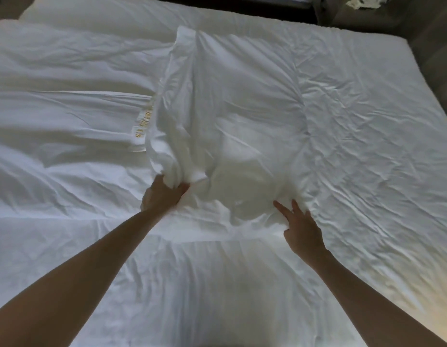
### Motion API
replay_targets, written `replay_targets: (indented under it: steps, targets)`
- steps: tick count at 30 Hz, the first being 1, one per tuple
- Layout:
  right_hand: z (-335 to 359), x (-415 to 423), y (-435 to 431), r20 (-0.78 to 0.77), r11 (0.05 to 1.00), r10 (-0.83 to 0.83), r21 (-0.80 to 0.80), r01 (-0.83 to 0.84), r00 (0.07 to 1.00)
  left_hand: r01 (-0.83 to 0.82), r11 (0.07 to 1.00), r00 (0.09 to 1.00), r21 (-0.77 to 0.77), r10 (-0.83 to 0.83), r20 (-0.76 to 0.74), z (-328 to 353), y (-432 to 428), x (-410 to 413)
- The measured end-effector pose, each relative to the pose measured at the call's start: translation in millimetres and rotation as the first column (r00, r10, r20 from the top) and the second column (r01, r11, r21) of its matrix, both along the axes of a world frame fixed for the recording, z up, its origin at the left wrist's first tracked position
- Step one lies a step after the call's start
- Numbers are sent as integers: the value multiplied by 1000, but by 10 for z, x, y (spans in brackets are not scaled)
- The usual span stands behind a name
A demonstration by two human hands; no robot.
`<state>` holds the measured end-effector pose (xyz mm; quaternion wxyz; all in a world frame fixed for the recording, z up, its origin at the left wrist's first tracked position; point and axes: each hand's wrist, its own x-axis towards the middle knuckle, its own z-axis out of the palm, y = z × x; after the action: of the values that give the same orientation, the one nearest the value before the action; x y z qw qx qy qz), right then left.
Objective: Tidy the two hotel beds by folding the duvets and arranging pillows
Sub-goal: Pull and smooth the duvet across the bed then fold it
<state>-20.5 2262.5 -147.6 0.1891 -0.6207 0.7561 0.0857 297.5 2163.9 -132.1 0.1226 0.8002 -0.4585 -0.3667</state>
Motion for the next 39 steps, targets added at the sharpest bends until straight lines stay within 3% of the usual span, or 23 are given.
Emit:
replay_targets:
  steps: [4,7,9,11,14,15,18,19,20,21,22,23,24,25,27,32,34,39]
  targets:
    - [312,29,24,72,989,-14,-144,24,997,132,899,982,-417,-60,180,815,-340,-134]
    - [393,103,25,62,922,17,-386,8,998,187,804,970,-564,-60,237,1137,-527,-91]
    - [350,151,-29,-44,915,45,-398,-58,998,196,839,965,-508,-73,251,1003,-536,-2]
    - [249,202,1,-81,945,17,-325,-42,997,166,933,973,-320,-103,205,570,-496,168]
    - [-38,111,149,41,964,-232,-121,236,972,104,994,990,31,-106,89,-149,-210,469]
    - [-113,79,196,118,944,-304,-95,315,945,63,997,995,42,-66,77,-320,-86,538]
    - [-267,101,292,310,863,-357,-251,439,881,-117,991,992,-63,120,48,-557,260,608]
    - [-313,131,316,383,791,-452,-246,561,806,-195,979,980,-61,196,21,-565,349,618]
    - [-333,181,330,471,669,-586,-178,722,659,-282,959,960,-38,281,-19,-608,409,648]
    - [-316,267,358,552,507,-705,-49,861,446,-377,926,924,4,376,-67,-632,454,678]
    - [-321,347,384,621,318,-764,125,940,176,-473,879,871,56,477,-121,-670,473,720]
    - [-325,448,388,648,145,-752,341,929,-120,-553,824,802,125,567,-190,-677,475,760]
    - [-350,551,396,635,59,-685,537,841,-358,-604,774,723,192,633,-276,-686,467,799]
    - [-324,662,404,613,71,-636,652,755,-470,-615,745,651,257,664,-367,-680,453,836]
    - [-321,851,393,599,182,-613,742,645,-516,-561,744,557,363,663,-500,-701,415,898]
    - [-351,1224,352,535,386,-609,845,371,-585,-449,784,522,429,620,-586,-803,302,1110]
    - [-377,1379,338,531,462,-671,846,268,-518,-453,781,526,431,624,-578,-887,276,1185]
    - [-402,1605,0,591,515,-532,794,323,-606,-502,822,693,269,569,-443,-1113,312,1266]
